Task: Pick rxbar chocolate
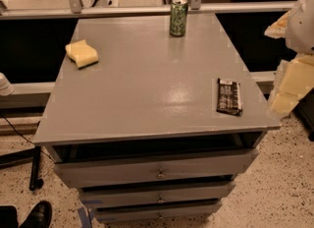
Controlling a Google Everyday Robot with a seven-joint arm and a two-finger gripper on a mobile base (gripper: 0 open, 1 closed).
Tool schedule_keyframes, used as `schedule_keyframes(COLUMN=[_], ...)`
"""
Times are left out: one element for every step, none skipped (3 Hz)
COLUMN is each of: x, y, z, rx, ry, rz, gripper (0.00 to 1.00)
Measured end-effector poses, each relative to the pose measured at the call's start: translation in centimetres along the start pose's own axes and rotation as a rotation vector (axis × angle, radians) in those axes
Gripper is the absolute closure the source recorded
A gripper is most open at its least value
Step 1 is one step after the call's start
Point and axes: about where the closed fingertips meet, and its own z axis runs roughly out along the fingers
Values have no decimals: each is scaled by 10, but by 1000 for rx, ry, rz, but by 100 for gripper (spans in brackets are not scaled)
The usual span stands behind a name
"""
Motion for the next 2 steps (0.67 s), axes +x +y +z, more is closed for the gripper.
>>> schedule_keyframes(x=[0,-1], y=[0,-6], z=[0,6], rx=[0,18], ry=[0,-32], rz=[0,17], gripper=[0,0])
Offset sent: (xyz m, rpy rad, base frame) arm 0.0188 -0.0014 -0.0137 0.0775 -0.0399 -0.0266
